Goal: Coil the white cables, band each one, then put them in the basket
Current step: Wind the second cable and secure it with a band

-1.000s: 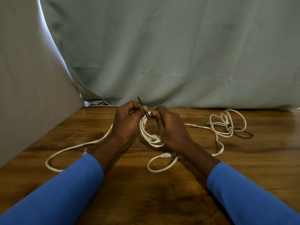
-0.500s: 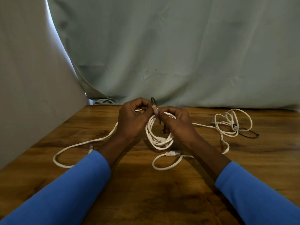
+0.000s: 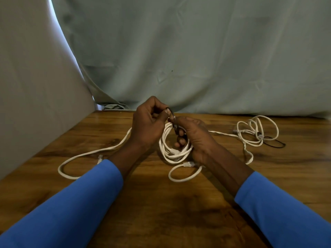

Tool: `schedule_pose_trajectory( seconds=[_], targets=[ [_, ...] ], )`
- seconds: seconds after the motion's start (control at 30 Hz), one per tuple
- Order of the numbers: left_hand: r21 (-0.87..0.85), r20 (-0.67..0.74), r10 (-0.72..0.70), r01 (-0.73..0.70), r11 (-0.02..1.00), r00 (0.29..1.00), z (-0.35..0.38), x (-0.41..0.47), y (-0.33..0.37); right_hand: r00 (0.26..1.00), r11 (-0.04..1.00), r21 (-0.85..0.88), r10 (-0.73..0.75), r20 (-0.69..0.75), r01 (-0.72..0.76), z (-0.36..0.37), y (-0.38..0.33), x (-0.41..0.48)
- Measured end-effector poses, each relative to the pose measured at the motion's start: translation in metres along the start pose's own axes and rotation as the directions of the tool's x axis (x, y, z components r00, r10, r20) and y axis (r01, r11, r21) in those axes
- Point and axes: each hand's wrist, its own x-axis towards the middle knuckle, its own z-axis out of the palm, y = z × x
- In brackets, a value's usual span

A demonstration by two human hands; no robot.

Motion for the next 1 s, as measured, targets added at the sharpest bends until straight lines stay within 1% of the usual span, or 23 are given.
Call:
schedule_pose_trajectory(
  seconds=[0.17,0.27,0.4,0.43,0.53,0.6,0.7,0.77,0.87,1.0],
  targets=[
    [0.004,-0.048,0.026,-0.026,1.000,0.998,0.000,0.000,0.003,0.999,0.999,-0.032,-0.028,0.017,0.028,0.008,-0.002,-0.004],
    [0.022,-0.069,0.029,-0.027,0.999,0.997,0.000,0.002,0.002,0.999,1.000,-0.024,-0.007,0.042,0.008,0.008,0.001,-0.003],
    [-0.043,-0.184,-0.078,0.071,0.997,0.980,-0.004,0.007,-0.010,0.993,0.999,-0.024,-0.045,0.108,0.048,0.006,0.007,-0.006],
    [-0.053,-0.187,-0.087,0.078,0.996,0.979,-0.008,0.009,-0.011,0.991,0.997,-0.039,-0.060,0.117,0.065,0.005,0.008,-0.007],
    [-0.062,-0.103,-0.029,0.023,0.998,0.994,-0.012,0.007,-0.005,0.992,0.991,-0.089,-0.093,0.087,0.100,0.000,0.009,-0.003],
    [-0.011,0.009,0.038,-0.038,0.999,0.999,-0.014,0.007,0.000,0.993,0.987,-0.106,-0.112,0.047,0.117,-0.001,0.008,0.001],
    [0.096,0.169,0.121,-0.138,0.986,0.978,-0.017,0.011,-0.003,0.991,0.987,-0.084,-0.132,0.034,0.134,-0.004,0.008,0.005],
    [0.117,0.243,0.149,-0.181,0.976,0.959,-0.016,0.010,-0.006,0.991,0.989,-0.067,-0.131,0.033,0.133,-0.009,0.008,0.007],
    [0.089,0.283,0.115,-0.145,0.985,0.952,-0.013,0.007,-0.007,0.991,0.985,-0.107,-0.132,0.025,0.134,-0.014,0.006,0.008],
    [0.097,0.259,0.064,-0.092,0.991,0.964,-0.016,0.009,-0.014,0.990,0.973,-0.184,-0.135,0.048,0.142,-0.017,0.005,0.008]
  ],
)
